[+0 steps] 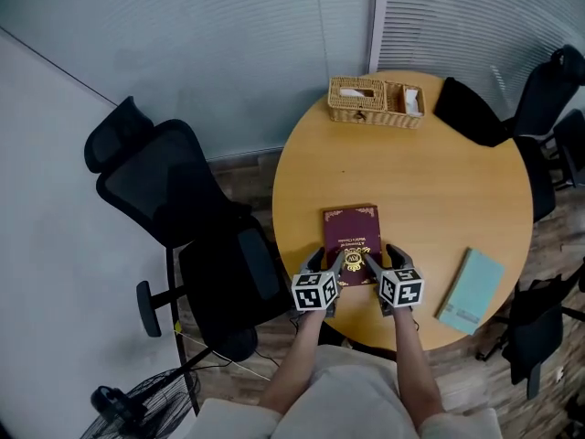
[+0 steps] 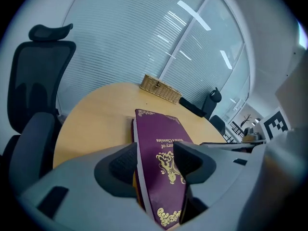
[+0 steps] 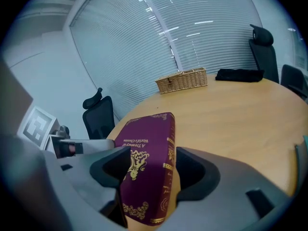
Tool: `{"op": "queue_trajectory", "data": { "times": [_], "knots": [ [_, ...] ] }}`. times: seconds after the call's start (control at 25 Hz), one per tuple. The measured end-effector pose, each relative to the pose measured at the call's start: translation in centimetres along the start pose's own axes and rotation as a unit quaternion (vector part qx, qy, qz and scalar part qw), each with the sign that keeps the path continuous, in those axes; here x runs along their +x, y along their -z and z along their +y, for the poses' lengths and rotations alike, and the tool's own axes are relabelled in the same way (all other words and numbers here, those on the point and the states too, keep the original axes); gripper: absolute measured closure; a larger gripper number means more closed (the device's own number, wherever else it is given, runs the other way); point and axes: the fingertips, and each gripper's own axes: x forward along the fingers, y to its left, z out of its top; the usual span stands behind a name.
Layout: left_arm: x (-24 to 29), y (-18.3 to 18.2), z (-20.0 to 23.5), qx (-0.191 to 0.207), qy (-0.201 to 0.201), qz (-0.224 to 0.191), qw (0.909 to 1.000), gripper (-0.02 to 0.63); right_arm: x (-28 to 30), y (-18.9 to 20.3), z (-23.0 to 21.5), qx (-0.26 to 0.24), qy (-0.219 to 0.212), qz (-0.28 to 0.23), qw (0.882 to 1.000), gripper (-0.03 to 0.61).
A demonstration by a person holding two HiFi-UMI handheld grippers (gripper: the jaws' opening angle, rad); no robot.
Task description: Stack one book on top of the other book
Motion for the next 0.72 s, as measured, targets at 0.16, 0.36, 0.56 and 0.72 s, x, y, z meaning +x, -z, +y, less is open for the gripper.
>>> {"op": "queue_trajectory", "data": {
  "times": [0.16, 0.36, 0.56, 0.72],
  "knots": [
    [1.4, 1.4, 0.1, -0.024, 0.005, 0.042, 0.9988, 0.365, 1.6, 1.2, -0.5, 0.019, 0.001, 0.034, 0.999, 0.285],
    [1.7, 1.8, 0.2, -0.033, 0.011, 0.05, 0.9981, 0.367, 1.7, 1.9, -0.2, 0.045, 0.003, 0.025, 0.999, 0.301],
    [1.9, 1.8, 0.3, -0.044, 0.013, 0.044, 0.998, 0.367, 1.9, 2.1, -0.5, 0.087, -0.009, 0.023, 0.996, 0.291],
    [1.9, 1.9, 0.4, -0.048, 0.016, 0.042, 0.9978, 0.367, 1.9, 2.4, -0.6, 0.117, -0.013, 0.014, 0.993, 0.288]
  ]
}}
